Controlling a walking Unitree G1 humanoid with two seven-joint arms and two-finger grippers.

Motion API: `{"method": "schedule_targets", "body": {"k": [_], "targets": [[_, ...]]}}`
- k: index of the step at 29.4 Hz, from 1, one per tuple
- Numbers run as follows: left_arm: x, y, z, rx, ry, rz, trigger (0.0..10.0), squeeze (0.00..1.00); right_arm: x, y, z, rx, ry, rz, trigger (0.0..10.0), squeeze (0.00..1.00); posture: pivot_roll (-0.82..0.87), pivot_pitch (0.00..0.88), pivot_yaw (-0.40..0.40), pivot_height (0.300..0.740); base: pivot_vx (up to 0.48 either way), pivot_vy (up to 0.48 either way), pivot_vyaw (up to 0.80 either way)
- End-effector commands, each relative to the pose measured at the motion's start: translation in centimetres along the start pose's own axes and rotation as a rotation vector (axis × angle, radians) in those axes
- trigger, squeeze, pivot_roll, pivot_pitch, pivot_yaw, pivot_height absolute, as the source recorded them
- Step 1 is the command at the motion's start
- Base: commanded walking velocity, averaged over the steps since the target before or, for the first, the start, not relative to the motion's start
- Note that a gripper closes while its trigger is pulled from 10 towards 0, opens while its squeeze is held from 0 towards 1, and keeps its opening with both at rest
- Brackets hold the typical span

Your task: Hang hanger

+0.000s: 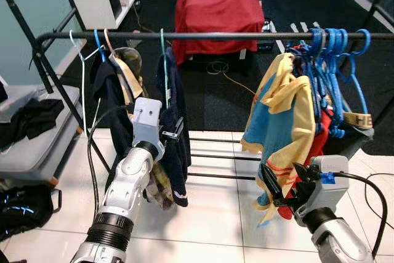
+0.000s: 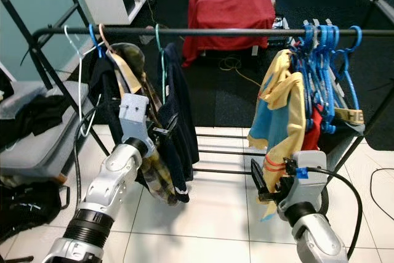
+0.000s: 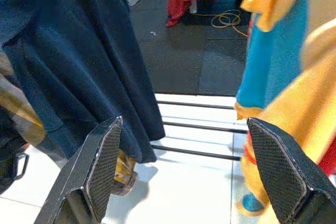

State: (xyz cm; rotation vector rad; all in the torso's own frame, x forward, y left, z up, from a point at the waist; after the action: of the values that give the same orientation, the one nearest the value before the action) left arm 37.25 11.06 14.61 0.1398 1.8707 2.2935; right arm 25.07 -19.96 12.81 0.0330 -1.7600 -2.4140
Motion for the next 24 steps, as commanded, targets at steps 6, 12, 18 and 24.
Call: {"method": "schedule_targets", "body": {"k": [6, 12, 18, 24], "targets": [[-1.2, -0.8, 4.4, -0.028, 0.229, 0.052, 10.0, 0.00, 0.2, 0.2, 1.0, 0.000, 0.014, -0.002, 10.0, 0.00, -0.21, 0.180, 0.082, 0.740, 0.000, 0.000, 0.00], [-2.3, -0.1, 4.4, -0.064, 0.225, 0.041, 10.0, 0.00, 0.3, 0.2, 1.4, 0.000, 0.015, -0.004, 10.0, 0.00, -0.22, 0.191, 0.098, 0.740, 0.000, 0.000, 0.00], [-2.8, 1.5, 6.3, -0.068, 0.319, -0.019, 10.0, 0.00, 0.5, 0.3, 1.5, -0.002, 0.004, -0.009, 10.0, 0.00, -0.25, 0.202, 0.114, 0.740, 0.000, 0.000, 0.00], [-3.4, 3.9, 7.7, -0.034, 0.340, -0.098, 10.0, 0.00, 0.8, 0.3, 1.5, -0.009, -0.005, -0.012, 10.0, 0.00, -0.24, 0.209, 0.118, 0.740, 0.000, 0.000, 0.00]]}}
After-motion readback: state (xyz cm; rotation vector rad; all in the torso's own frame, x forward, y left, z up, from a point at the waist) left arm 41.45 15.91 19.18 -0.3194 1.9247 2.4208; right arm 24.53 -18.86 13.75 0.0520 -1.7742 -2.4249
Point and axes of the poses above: a point about 5 cm out from each wrist's last joint towards the gripper, its own x axis pointing back from the gripper into the wrist, its own y axis along the axis of the wrist's last joint, z = x × y, the point moved 3 cm from there along -x, pointing out of the wrist towards the gripper, and after that the axes turned 13 degrees about -x, right-handed, at the moved point
